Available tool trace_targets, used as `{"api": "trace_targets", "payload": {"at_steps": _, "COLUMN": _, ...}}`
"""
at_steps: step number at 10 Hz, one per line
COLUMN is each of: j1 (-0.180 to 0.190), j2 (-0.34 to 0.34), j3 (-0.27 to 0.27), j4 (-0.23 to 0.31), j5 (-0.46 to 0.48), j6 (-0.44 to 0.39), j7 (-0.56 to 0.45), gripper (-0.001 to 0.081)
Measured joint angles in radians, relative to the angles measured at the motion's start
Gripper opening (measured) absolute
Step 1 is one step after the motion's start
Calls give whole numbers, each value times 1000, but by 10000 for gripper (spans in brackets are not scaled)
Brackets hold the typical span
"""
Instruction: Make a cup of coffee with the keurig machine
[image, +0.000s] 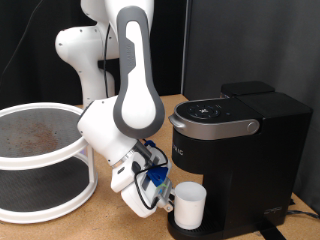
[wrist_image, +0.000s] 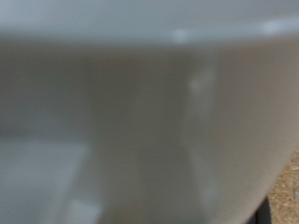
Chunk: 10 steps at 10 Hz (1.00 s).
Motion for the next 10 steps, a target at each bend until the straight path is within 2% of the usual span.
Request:
{"api": "trace_targets", "payload": {"at_steps": 1, "j1": -2, "j2": 0, "j3": -1, "j4": -5, "j5": -12, "j6": -5, "j7": 4, "gripper": 324}}
{"api": "trace_targets", "payload": {"at_steps": 2, "j1": -6, "j2": -2, "j3": -3, "j4": -12, "j5": -40, "j6": -11, "j7": 17, "gripper": 324}}
{"api": "trace_targets", "payload": {"at_steps": 3, "j1": -14, "j2": -8, "j3": -10, "j4": -25, "j5": -81, "j6": -31, "j7": 36, "gripper": 521}}
{"api": "trace_targets", "payload": {"at_steps": 4, "j1": -25, "j2": -19, "j3": -19, "j4": -41, "j5": -130, "j6": -54, "j7": 58, "gripper": 675}}
{"api": "trace_targets", "payload": {"at_steps": 5, "j1": -38, "j2": -38, "j3": -31, "j4": -60, "j5": -177, "j6": -82, "j7": 80, "gripper": 675}}
{"api": "trace_targets", "payload": {"at_steps": 6, "j1": -52, "j2": -59, "j3": -44, "j4": -78, "j5": -212, "j6": -107, "j7": 97, "gripper": 782}}
{"api": "trace_targets", "payload": {"at_steps": 8, "j1": -67, "j2": -106, "j3": -58, "j4": -109, "j5": -248, "j6": -114, "j7": 139, "gripper": 799}}
{"api": "trace_targets", "payload": {"at_steps": 10, "j1": -67, "j2": -103, "j3": -58, "j4": -112, "j5": -256, "j6": -109, "j7": 139, "gripper": 799}}
